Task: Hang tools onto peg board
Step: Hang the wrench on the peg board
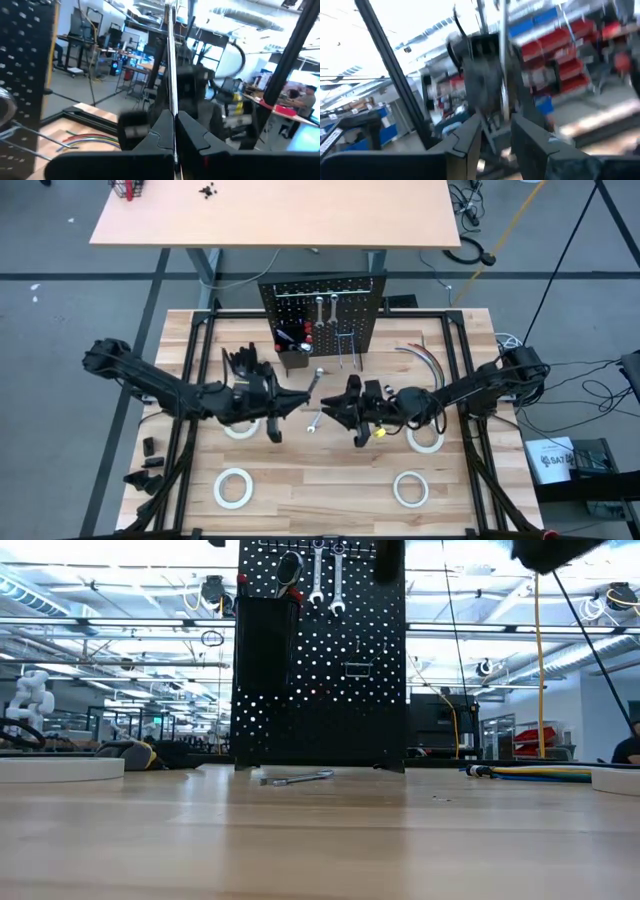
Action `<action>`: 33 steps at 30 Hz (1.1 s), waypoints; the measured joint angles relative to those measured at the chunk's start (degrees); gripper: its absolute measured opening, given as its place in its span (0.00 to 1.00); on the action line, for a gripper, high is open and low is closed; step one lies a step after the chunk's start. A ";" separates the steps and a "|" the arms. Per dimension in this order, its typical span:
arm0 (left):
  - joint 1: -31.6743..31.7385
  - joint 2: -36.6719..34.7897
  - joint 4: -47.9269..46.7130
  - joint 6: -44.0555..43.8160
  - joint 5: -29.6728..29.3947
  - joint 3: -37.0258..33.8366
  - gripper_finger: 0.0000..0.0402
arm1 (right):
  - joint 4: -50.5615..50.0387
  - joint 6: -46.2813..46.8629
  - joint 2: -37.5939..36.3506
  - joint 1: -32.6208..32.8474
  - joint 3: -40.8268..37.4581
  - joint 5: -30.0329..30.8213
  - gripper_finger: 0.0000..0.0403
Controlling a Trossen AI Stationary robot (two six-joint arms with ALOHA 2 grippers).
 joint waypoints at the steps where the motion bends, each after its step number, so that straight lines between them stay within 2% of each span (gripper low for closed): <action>1: 0.06 0.80 0.75 -0.02 0.55 0.00 0.00 | 0.14 -1.79 0.00 -0.01 1.12 0.01 0.26; 4: 0.09 2.80 2.76 1.14 1.99 0.00 0.00 | -1.63 -5.14 -0.26 -0.34 4.00 0.00 0.30; 10: 0.09 2.40 3.59 5.92 2.44 1.24 0.00 | -13.04 -4.31 -1.64 -2.19 7.70 0.26 0.41; 15: 0.09 2.38 2.24 7.10 2.59 1.79 0.00 | -13.89 -7.84 -1.63 -2.56 9.79 0.02 0.46; 22: 0.18 1.68 0.92 8.11 2.67 1.75 0.00 | -15.80 -10.82 -1.79 -2.56 11.01 -3.19 0.44; 33: 0.70 1.57 0.95 7.11 2.46 1.73 0.00 | -14.14 -10.32 -1.84 -3.77 11.05 -2.40 0.35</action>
